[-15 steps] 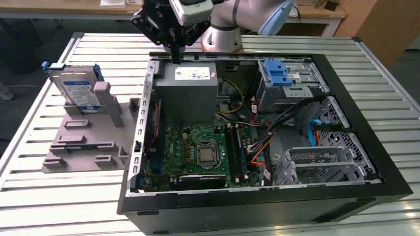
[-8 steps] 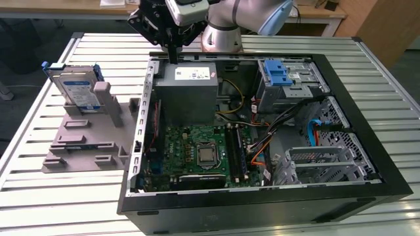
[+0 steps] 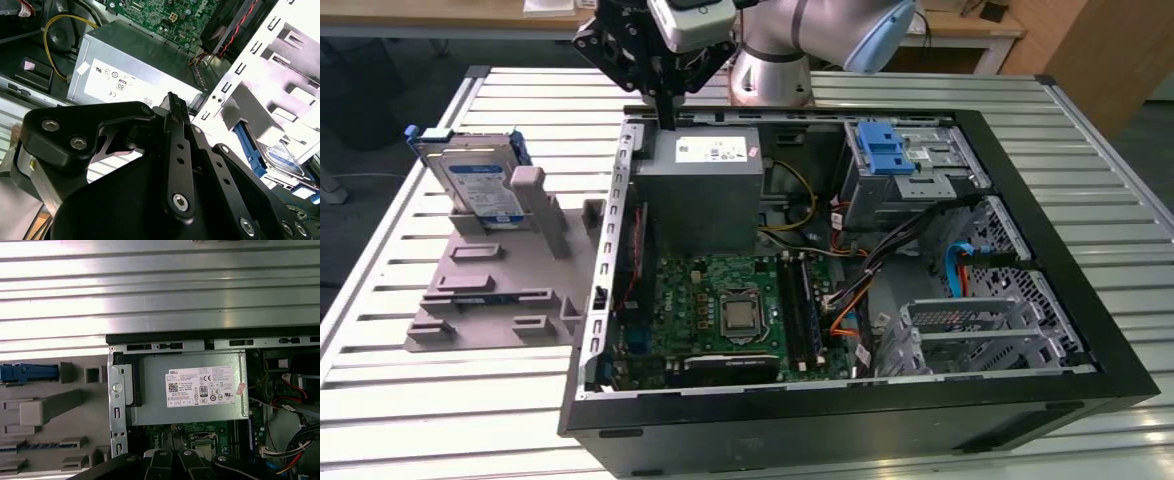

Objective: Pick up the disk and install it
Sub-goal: 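Reach for the disk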

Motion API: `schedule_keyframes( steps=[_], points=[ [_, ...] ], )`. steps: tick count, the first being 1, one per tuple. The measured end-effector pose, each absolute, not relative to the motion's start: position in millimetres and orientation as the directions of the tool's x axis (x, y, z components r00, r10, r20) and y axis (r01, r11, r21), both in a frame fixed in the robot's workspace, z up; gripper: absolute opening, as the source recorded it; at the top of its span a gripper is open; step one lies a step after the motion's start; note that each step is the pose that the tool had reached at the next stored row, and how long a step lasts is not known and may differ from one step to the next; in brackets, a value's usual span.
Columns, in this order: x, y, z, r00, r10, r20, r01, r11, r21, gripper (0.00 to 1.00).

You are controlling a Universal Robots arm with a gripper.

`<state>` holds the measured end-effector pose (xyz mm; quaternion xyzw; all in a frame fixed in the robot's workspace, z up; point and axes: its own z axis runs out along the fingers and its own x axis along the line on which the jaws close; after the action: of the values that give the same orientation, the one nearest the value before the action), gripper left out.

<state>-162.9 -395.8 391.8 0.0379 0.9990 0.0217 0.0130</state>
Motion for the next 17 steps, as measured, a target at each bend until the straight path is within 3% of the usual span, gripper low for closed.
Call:
schedule_keyframes(
  steps=[17],
  points=[
    [-174, -395, 391, -0.997, 0.076, -0.024, 0.075, 0.996, 0.044, 0.11]
  ],
)
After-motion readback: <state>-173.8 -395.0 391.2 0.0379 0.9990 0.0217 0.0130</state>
